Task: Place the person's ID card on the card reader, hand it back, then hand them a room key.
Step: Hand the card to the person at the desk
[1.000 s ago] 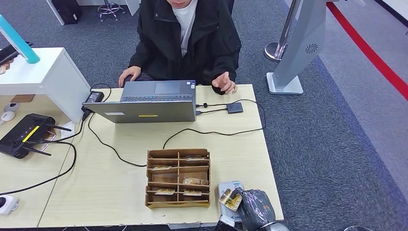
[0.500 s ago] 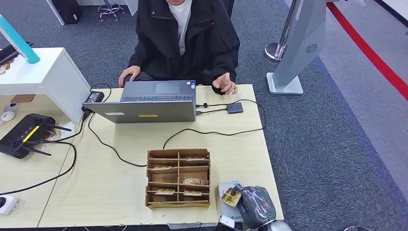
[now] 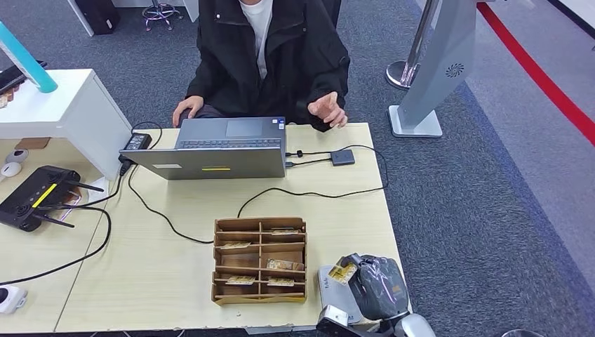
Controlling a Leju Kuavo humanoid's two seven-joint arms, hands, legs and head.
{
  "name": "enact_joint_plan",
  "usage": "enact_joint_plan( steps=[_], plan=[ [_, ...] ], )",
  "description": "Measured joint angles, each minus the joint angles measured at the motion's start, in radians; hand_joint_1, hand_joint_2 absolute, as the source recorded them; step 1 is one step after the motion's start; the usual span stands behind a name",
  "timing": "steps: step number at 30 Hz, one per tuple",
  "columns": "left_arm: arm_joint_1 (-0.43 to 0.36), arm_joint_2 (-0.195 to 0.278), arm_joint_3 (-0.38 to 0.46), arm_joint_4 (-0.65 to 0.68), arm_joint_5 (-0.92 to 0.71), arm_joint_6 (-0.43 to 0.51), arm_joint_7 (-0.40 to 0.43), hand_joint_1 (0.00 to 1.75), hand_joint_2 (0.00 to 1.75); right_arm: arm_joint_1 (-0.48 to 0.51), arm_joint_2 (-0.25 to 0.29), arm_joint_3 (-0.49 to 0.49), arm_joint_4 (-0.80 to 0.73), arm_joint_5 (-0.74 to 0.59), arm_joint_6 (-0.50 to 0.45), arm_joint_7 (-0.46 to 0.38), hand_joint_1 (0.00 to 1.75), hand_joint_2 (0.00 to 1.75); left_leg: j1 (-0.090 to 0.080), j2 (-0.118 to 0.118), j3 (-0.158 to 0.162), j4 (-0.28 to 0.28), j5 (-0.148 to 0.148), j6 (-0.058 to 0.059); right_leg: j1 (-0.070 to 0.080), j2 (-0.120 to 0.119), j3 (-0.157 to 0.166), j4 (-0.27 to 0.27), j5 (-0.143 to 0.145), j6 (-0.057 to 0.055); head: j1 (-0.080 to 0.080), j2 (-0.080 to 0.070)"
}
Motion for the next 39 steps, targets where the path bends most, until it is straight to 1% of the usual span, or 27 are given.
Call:
enact_joint_plan(
  steps=[9,12,17,24,26,27,28,29,30,31,32,33,34,35,36,37,38,39],
  plan=[
    [-0.002,0.000,0.010,0.000,-0.034,-0.032,-0.022,0.00,0.00,0.003,0.037,-0.041,-0.059,0.015,-0.087,-0.104,1.75,1.75,0.000,0.000,0.000,0.000,0.000,0.000,0.000,0.000,0.000,0.000,0.000,0.000,0.000,0.000],
    [-0.010,0.000,0.026,0.000,-0.068,-0.056,-0.039,0.00,0.00,-0.002,0.051,-0.056,-0.089,0.022,-0.092,-0.130,1.75,1.75,0.000,0.000,0.000,0.000,0.000,0.000,0.000,0.000,0.000,0.000,0.000,0.000,0.000,0.000],
    [-0.037,0.000,0.063,0.000,-0.144,-0.101,-0.078,0.00,0.00,-0.035,0.066,-0.065,-0.132,0.030,-0.094,-0.149,1.75,1.75,0.000,0.000,0.000,0.000,0.000,0.000,0.000,0.000,0.000,0.000,0.000,0.000,0.000,0.000],
    [-0.088,0.000,0.133,0.002,-0.289,-0.163,-0.157,0.00,0.00,-0.111,0.081,-0.062,-0.164,0.041,-0.085,-0.142,1.75,1.75,0.000,0.000,0.000,0.000,0.000,0.000,0.000,0.000,0.001,0.000,0.000,0.000,0.000,0.000],
    [-0.110,0.000,0.157,0.003,-0.359,-0.179,-0.202,0.00,0.00,-0.139,0.087,-0.061,-0.168,0.045,-0.082,-0.136,1.75,1.75,0.000,0.000,0.001,0.000,0.000,0.000,0.000,0.000,0.001,0.000,0.000,0.000,0.000,0.000],
    [-0.128,0.000,0.166,0.010,-0.410,-0.168,-0.243,0.00,0.00,-0.151,0.091,-0.060,-0.169,0.047,-0.081,-0.133,1.75,1.75,-0.001,0.000,0.002,0.000,0.000,0.001,0.000,0.000,0.000,0.000,0.000,0.000,0.000,0.000],
    [-0.161,0.002,0.167,0.040,-0.490,-0.122,-0.312,0.00,0.00,-0.162,0.095,-0.059,-0.169,0.053,-0.078,-0.126,1.75,1.75,-0.002,-0.001,0.002,0.000,0.001,0.002,-0.002,-0.002,0.000,-0.001,0.001,0.000,0.000,0.000],
    [-0.213,0.011,0.160,0.114,-0.585,-0.035,-0.409,0.00,0.00,-0.172,0.100,-0.059,-0.170,0.063,-0.072,-0.117,1.75,1.75,-0.005,-0.004,0.002,-0.001,0.004,0.003,-0.004,-0.005,-0.001,-0.001,0.001,0.001,0.000,0.000],
    [-0.283,0.027,0.143,0.228,-0.681,0.096,-0.523,0.00,0.00,-0.182,0.106,-0.059,-0.171,0.077,-0.064,-0.107,1.75,1.75,-0.008,-0.009,0.001,-0.003,0.008,0.005,-0.007,-0.009,-0.001,-0.001,0.002,0.002,-0.001,0.000],
    [-0.360,0.045,0.119,0.367,-0.757,0.272,-0.637,0.00,0.00,-0.192,0.114,-0.059,-0.173,0.093,-0.054,-0.096,1.75,1.75,-0.010,-0.014,0.000,-0.006,0.011,0.006,-0.010,-0.014,0.000,0.000,0.002,0.003,-0.002,0.000],
    [-0.431,0.059,0.094,0.500,-0.799,0.469,-0.728,0.00,0.00,-0.202,0.122,-0.059,-0.175,0.108,-0.045,-0.088,1.75,1.75,-0.011,-0.017,-0.002,-0.007,0.013,0.005,-0.011,-0.018,0.000,0.000,0.003,0.003,-0.002,0.000],
    [-0.491,0.068,0.069,0.618,-0.819,0.693,-0.785,0.00,0.00,-0.210,0.129,-0.058,-0.178,0.121,-0.038,-0.080,1.75,1.75,-0.010,-0.018,-0.002,-0.008,0.014,0.004,-0.010,-0.019,0.001,0.001,0.004,0.003,-0.001,0.000],
    [-0.537,0.072,0.049,0.717,-0.827,0.928,-0.810,0.00,0.00,-0.217,0.136,-0.058,-0.181,0.132,-0.032,-0.073,1.75,1.75,-0.009,-0.015,-0.001,-0.007,0.013,0.003,-0.009,-0.016,0.001,0.000,0.005,0.002,-0.001,0.000],
    [-0.573,0.075,0.033,0.801,-0.831,1.151,-0.814,0.00,0.00,-0.221,0.141,-0.059,-0.184,0.140,-0.029,-0.067,1.75,1.75,-0.009,-0.011,0.000,-0.007,0.012,0.003,-0.009,-0.011,0.001,0.000,0.007,0.002,-0.001,0.000],
    [-0.601,0.080,0.020,0.878,-0.834,1.352,-0.809,0.00,0.00,-0.224,0.145,-0.059,-0.187,0.145,-0.027,-0.063,1.75,1.75,-0.009,-0.006,0.001,-0.007,0.012,0.003,-0.009,-0.007,0.000,0.000,0.008,0.001,-0.002,0.000],
    [-0.621,0.086,0.011,0.936,-0.835,1.491,-0.804,0.00,0.00,-0.225,0.148,-0.061,-0.188,0.148,-0.026,-0.060,1.75,1.75,-0.009,-0.003,0.001,-0.006,0.012,0.003,-0.009,-0.003,-0.001,0.000,0.009,0.002,-0.002,0.000],
    [-0.635,0.091,0.002,0.981,-0.838,1.566,-0.802,0.00,0.00,-0.226,0.150,-0.063,-0.189,0.152,-0.024,-0.055,1.75,1.75,-0.009,-0.002,0.001,-0.006,0.011,0.004,-0.009,-0.002,-0.002,-0.001,0.009,0.003,-0.002,0.000],
    [-0.645,0.097,-0.007,1.017,-0.842,1.584,-0.801,0.00,0.00,-0.228,0.151,-0.065,-0.190,0.156,-0.019,-0.050,1.75,1.75,-0.009,-0.002,0.001,-0.006,0.011,0.004,-0.009,-0.002,-0.002,-0.001,0.009,0.003,-0.002,0.000]
  ],
)
